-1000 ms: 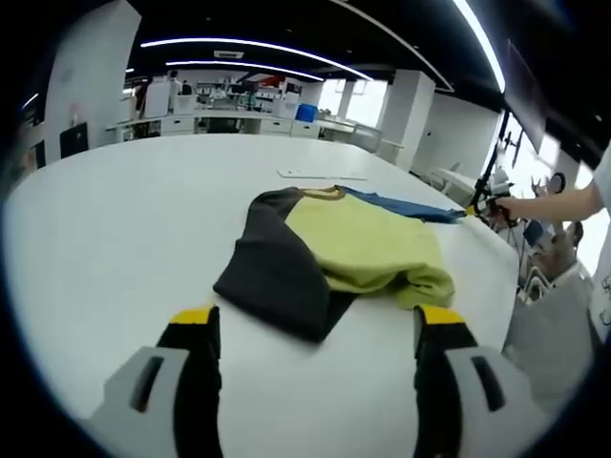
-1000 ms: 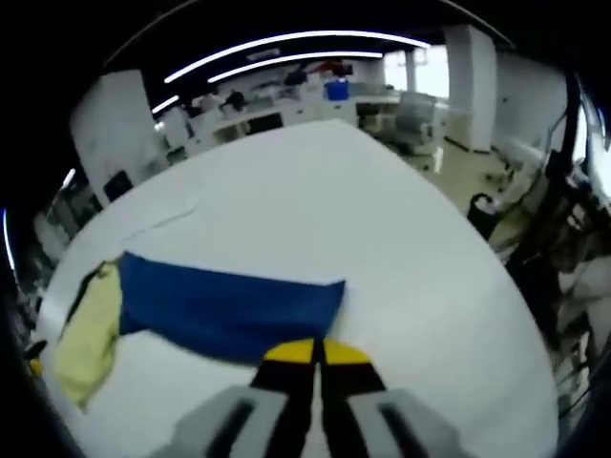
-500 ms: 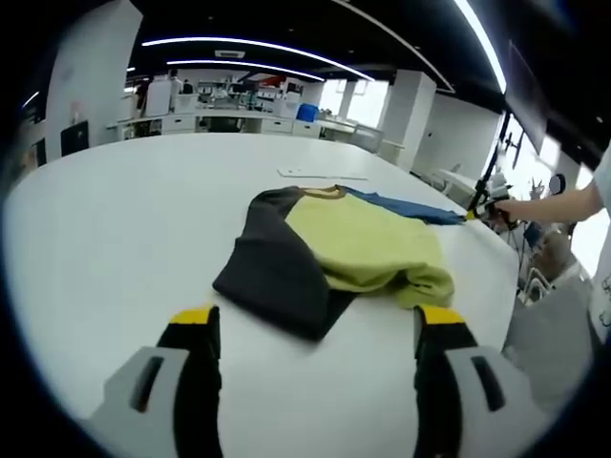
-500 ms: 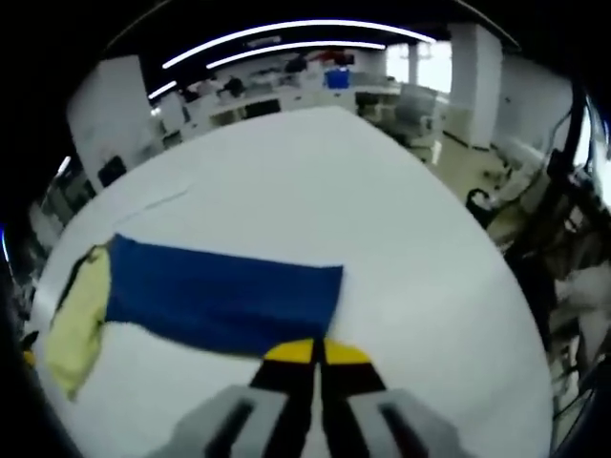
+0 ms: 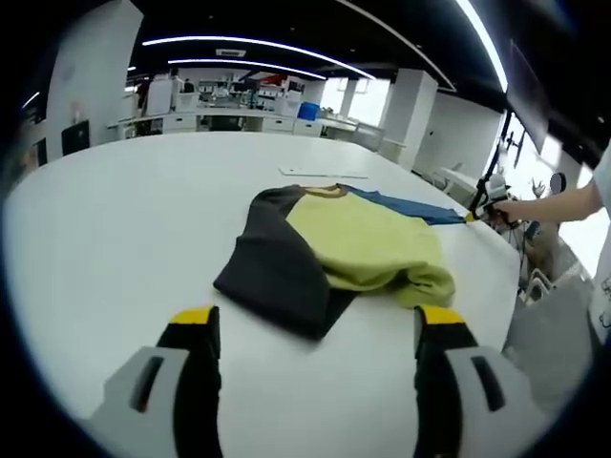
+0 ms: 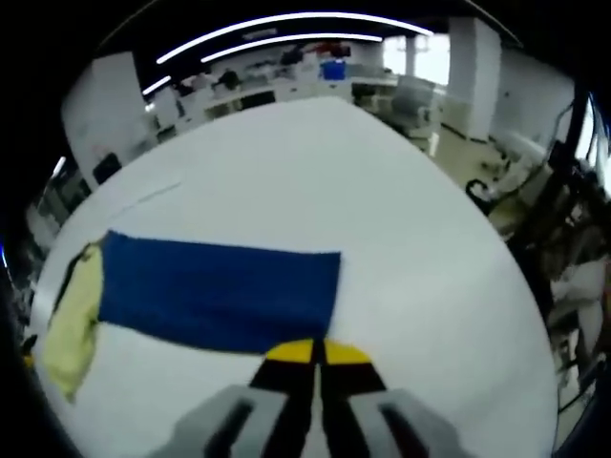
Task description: Fold the garment on the visible template until the final outline fits inside the template.
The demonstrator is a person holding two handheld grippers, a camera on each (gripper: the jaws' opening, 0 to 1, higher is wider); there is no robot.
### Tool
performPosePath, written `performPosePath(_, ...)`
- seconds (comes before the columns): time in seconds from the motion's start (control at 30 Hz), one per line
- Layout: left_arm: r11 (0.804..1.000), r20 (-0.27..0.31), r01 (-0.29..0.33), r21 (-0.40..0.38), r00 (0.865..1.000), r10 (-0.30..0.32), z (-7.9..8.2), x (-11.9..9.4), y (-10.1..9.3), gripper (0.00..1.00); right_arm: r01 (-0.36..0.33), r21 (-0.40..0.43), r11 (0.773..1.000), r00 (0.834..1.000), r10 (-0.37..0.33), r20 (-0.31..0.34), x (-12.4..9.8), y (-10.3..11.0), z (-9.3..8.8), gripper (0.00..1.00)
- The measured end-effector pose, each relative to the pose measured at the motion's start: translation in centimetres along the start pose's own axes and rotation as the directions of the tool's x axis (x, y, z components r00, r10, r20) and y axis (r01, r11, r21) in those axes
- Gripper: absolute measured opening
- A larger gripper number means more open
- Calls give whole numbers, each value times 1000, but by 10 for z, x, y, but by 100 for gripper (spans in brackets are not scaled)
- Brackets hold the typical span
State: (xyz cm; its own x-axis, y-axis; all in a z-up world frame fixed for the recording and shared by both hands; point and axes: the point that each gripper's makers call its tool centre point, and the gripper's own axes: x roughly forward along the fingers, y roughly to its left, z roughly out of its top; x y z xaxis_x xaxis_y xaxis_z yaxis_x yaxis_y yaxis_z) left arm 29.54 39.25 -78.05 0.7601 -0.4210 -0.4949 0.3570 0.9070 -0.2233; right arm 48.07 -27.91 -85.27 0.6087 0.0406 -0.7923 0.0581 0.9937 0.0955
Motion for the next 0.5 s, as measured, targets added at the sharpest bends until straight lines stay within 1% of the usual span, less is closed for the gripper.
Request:
performPosePath(0.17, 1000, 1, 3, 1, 1000, -3, 0, 0, -1, 81, -10, -15, 1000, 1000, 11, 5, 0, -2, 0, 0)
performPosePath(0.2, 1000, 0, 2, -2, 1000, -2, -1, 0, -1, 81, -22, -17, 1000, 1000, 23, 15, -1, -1, 1, 3)
performPosePath(0.27, 1000, 0, 3, -3, 1000, -3, -1, -1, -1, 81, -45, -13, 999, 998, 46, 30, -5, 6, 0, 13)
performPosePath(0.33, 1000, 0, 4, -3, 1000, -4, -2, -1, 0, 81, -85, -34, 996, 994, 87, 67, -8, 14, 4, 22)
performPosePath(0.37, 1000, 0, 5, -4, 1000, -5, -2, -1, -1, 81, -89, -35, 995, 993, 91, 74, -11, 15, 3, 25)
performPosePath(0.4, 1000, 1, 6, -5, 1000, -6, -1, -1, -1, 81, -100, -51, 994, 990, 105, 90, -12, 18, 5, 28)
performPosePath(0.43, 1000, 2, 6, -5, 1000, -6, -1, -1, 0, 80, -124, -73, 990, 985, 132, 108, -14, 24, 6, 33)
performPosePath(0.47, 1000, 2, 7, -5, 1000, -7, -2, 0, 0, 80, -116, -59, 991, 988, 122, 99, -16, 24, 4, 38)
performPosePath(0.5, 1000, 3, 8, -5, 1000, -8, -2, 0, 0, 80, -134, -77, 988, 983, 143, 118, -17, 28, 5, 44)
